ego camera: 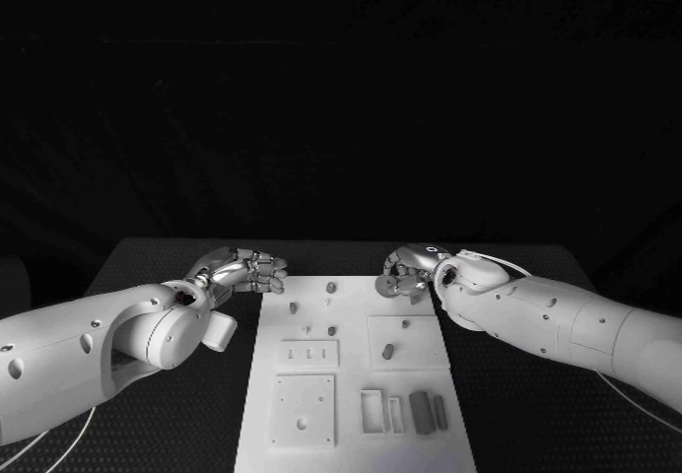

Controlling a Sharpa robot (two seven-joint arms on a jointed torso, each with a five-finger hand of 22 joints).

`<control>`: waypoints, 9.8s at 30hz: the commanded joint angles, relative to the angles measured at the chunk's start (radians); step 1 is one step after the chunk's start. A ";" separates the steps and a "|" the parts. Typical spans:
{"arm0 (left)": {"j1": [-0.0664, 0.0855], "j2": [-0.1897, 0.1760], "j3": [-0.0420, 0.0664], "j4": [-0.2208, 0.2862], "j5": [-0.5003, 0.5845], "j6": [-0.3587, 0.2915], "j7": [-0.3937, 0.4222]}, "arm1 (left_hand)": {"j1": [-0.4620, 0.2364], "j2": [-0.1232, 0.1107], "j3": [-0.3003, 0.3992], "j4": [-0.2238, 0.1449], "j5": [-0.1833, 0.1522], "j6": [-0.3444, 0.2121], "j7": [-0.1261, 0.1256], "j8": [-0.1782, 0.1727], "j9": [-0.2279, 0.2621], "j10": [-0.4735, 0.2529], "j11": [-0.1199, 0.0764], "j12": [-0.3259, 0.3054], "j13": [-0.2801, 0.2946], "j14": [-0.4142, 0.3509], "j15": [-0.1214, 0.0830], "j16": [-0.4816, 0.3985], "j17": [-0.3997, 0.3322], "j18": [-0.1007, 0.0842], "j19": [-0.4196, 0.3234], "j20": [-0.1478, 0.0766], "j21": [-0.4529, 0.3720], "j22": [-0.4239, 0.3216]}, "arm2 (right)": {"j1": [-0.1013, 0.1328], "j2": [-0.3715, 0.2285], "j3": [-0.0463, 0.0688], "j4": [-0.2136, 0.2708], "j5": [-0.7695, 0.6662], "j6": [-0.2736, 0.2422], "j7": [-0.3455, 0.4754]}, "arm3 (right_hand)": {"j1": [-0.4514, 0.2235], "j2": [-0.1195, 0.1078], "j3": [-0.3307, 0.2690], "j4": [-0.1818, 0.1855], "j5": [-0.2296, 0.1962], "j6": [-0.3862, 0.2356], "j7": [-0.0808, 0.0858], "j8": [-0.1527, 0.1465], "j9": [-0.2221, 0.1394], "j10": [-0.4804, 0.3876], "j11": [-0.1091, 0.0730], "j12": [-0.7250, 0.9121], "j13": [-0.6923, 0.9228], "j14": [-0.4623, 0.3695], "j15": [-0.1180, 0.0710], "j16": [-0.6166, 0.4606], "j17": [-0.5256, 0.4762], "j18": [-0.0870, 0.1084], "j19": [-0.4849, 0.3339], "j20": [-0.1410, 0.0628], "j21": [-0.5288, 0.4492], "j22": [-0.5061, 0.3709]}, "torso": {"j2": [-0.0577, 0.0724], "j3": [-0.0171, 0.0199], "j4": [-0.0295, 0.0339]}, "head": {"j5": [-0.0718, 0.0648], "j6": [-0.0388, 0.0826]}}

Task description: Assemble the parts on the task board

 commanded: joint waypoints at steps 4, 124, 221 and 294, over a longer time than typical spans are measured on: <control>0.001 -0.003 0.000 0.004 0.003 0.013 0.003 | -0.011 0.001 0.000 -0.003 0.005 -0.009 0.000 -0.004 0.001 -0.003 0.004 -0.005 0.001 0.001 0.003 -0.007 0.002 0.004 -0.001 0.006 -0.006 0.002 | -0.025 0.000 -0.016 -0.016 -0.023 0.093 -0.059 | -0.028 -0.004 -0.009 0.004 0.002 0.008 0.020 -0.009 -0.005 -0.020 0.008 0.002 -0.002 -0.013 0.002 -0.001 -0.008 0.110 -0.006 0.002 -0.002 -0.002 | 0.000 0.0007 -0.0010 | -0.003 -0.002; 0.001 -0.003 0.000 0.006 0.003 0.014 0.002 | -0.017 -0.002 0.005 -0.006 0.005 -0.011 -0.001 -0.004 0.002 -0.003 0.005 -0.011 0.002 -0.002 0.005 -0.015 0.007 0.005 -0.004 0.008 -0.011 0.006 | -0.017 0.142 -0.017 0.156 -0.237 -0.069 -0.106 | -0.077 0.114 0.015 -0.002 0.002 0.178 -0.050 0.074 0.039 0.020 -0.060 -0.006 -0.023 0.017 -0.062 0.000 -0.018 0.110 0.013 -0.010 0.006 -0.005 | 0.000 -0.0007 0.0023 | 0.017 0.006; 0.002 -0.008 0.000 0.005 0.003 0.019 -0.004 | -0.035 -0.003 0.004 0.002 0.004 -0.019 0.004 -0.008 0.003 -0.010 0.008 -0.017 0.001 -0.002 0.007 -0.023 0.014 0.005 -0.006 0.010 -0.015 0.011 | -0.023 0.109 -0.040 0.141 -0.178 -0.120 -0.130 | -0.014 0.059 0.143 0.000 0.002 0.034 0.010 -0.020 0.003 0.013 -0.003 -0.023 -0.025 -0.010 -0.008 -0.019 -0.069 0.110 0.013 -0.002 -0.009 -0.014 | -0.001 -0.0001 0.0003 | 0.015 -0.001; -0.005 -0.013 -0.001 -0.045 0.004 0.067 0.022 | -0.075 -0.035 -0.030 0.020 0.000 -0.027 -0.003 -0.006 0.008 -0.017 0.006 -0.019 0.000 -0.005 0.007 -0.030 0.025 0.008 -0.008 0.011 -0.020 0.017 | -0.070 -0.147 0.015 0.073 0.239 -0.017 0.201 | -0.053 -0.007 0.050 0.017 0.002 0.023 0.019 -0.012 0.013 -0.030 0.006 -0.006 -0.014 -0.068 0.001 -0.018 -0.100 0.110 -0.016 0.012 -0.012 -0.011 | -0.009 0.0189 -0.0284 | 0.024 -0.005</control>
